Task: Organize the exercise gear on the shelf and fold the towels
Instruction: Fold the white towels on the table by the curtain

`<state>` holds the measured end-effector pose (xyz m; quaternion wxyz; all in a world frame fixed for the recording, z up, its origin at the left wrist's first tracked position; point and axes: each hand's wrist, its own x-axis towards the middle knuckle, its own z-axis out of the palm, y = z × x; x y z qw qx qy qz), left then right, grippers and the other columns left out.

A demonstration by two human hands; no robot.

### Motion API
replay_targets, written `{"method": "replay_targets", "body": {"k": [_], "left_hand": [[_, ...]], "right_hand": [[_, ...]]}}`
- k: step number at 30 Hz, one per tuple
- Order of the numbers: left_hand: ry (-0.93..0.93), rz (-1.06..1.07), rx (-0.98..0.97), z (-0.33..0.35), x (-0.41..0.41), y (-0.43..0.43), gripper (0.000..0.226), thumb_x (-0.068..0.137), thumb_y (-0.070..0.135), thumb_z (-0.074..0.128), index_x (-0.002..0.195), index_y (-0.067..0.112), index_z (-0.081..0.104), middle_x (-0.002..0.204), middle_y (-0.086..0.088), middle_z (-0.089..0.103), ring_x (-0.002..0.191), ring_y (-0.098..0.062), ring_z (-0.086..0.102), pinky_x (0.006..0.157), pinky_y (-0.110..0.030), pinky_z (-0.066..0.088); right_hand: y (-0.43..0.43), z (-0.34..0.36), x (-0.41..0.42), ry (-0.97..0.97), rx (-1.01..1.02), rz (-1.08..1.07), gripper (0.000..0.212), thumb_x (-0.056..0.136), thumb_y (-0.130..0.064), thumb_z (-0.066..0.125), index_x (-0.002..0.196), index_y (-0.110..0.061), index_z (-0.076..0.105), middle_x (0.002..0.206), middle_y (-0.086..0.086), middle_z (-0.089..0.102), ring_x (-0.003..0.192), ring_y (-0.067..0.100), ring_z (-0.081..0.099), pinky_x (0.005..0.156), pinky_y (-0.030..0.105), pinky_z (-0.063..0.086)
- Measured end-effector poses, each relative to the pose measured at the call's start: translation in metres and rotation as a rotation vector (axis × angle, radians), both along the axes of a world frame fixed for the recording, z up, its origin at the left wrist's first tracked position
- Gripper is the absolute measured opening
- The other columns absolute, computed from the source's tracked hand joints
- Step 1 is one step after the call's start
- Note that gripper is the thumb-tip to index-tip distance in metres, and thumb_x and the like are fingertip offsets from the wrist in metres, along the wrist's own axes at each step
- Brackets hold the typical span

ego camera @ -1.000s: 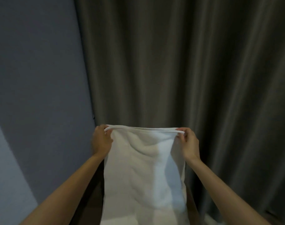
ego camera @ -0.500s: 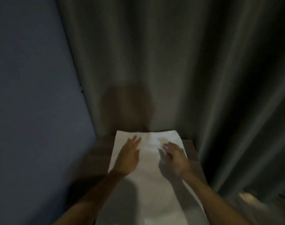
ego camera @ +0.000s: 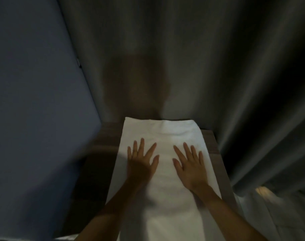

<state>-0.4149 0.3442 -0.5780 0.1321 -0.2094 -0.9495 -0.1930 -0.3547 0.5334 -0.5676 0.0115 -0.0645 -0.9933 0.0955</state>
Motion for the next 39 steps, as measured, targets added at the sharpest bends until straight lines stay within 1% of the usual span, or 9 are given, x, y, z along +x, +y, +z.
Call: {"method": "replay_targets", "body": {"k": [6,13,19,22,25,30,33,36,39], "left_hand": [[0.022,-0.043,0.052,-0.001,0.042,-0.025,0.041,0.091,0.024,0.055,0.132,0.019,0.057,0.139,-0.014,0.050,0.128,-0.036,0.048,0.107,-0.052,0.033],[-0.207,0.036,-0.060,-0.004,0.147,-0.065,0.050,0.100,0.037,0.028,0.149,0.039,0.017,0.159,0.006,0.008,0.148,-0.014,0.004,0.118,-0.033,-0.004],[-0.220,0.038,-0.096,0.006,0.220,-0.094,0.049,0.102,0.033,0.031,0.149,0.034,0.018,0.159,0.003,0.009,0.147,-0.016,0.009,0.118,-0.037,0.000],[-0.266,0.135,-0.015,0.005,0.251,-0.115,0.053,0.098,0.035,0.043,0.148,0.035,0.024,0.159,0.003,0.010,0.146,-0.014,0.014,0.115,-0.041,0.014],[-0.404,0.278,0.307,0.002,0.282,-0.134,0.060,0.092,0.029,0.058,0.147,0.026,0.033,0.155,-0.010,0.025,0.136,-0.028,0.033,0.110,-0.042,0.031],[-0.656,0.240,0.614,-0.008,0.317,-0.147,0.072,0.090,0.026,0.061,0.150,0.026,0.020,0.140,-0.007,0.047,0.123,-0.028,0.048,0.104,-0.048,0.040],[-0.759,0.315,0.708,-0.007,0.324,-0.148,0.077,0.090,0.031,0.062,0.151,0.022,0.015,0.145,-0.007,0.042,0.127,-0.028,0.045,0.105,-0.044,0.038],[-0.872,0.421,0.747,-0.010,0.324,-0.153,0.073,0.087,0.039,0.066,0.145,0.011,0.031,0.138,-0.011,0.049,0.117,-0.028,0.052,0.100,-0.044,0.044],[-0.989,0.485,0.751,-0.008,0.325,-0.158,0.065,0.085,0.040,0.067,0.133,0.003,0.045,0.129,-0.013,0.055,0.106,-0.026,0.056,0.089,-0.038,0.048]], "right_hand": [[-0.010,0.004,0.066,-0.064,-0.043,0.007,0.055,0.100,-0.051,0.013,0.145,-0.043,-0.017,0.159,-0.005,-0.017,0.145,0.020,-0.019,0.117,0.038,-0.016],[-0.026,-0.008,0.161,-0.043,0.002,0.047,0.052,0.098,-0.053,0.009,0.145,-0.047,-0.013,0.158,-0.007,-0.017,0.145,0.020,-0.019,0.117,0.037,-0.016],[-0.021,-0.011,0.223,-0.033,0.007,0.073,0.051,0.100,-0.053,0.015,0.143,-0.049,-0.012,0.154,-0.013,-0.021,0.143,0.012,-0.020,0.115,0.035,-0.014],[-0.016,-0.004,0.263,0.026,-0.178,0.059,0.055,0.098,-0.038,0.048,0.148,-0.037,0.025,0.159,-0.005,0.011,0.147,0.018,0.009,0.114,0.035,0.016],[-0.010,-0.001,0.300,0.170,-0.454,-0.074,0.034,0.089,-0.010,0.065,0.122,-0.017,0.063,0.140,0.009,0.045,0.127,0.030,0.044,0.105,0.033,0.034],[-0.019,-0.003,0.334,0.095,-0.599,-0.252,0.036,0.092,-0.013,0.060,0.128,-0.012,0.054,0.139,0.010,0.038,0.111,0.017,0.048,0.094,0.025,0.040],[-0.030,-0.006,0.339,0.006,-0.797,-0.364,0.042,0.097,-0.021,0.053,0.137,-0.019,0.041,0.140,0.010,0.038,0.107,0.018,0.050,0.091,0.029,0.041],[-0.039,-0.007,0.342,-0.060,-1.082,-0.417,0.050,0.097,-0.028,0.052,0.141,-0.030,0.028,0.143,0.007,0.038,0.114,0.024,0.052,0.097,0.044,0.048],[-0.044,-0.008,0.344,-0.051,-1.137,-0.440,0.063,0.090,-0.026,0.064,0.141,-0.031,0.028,0.146,0.003,0.032,0.126,0.025,0.042,0.103,0.048,0.043]]}}
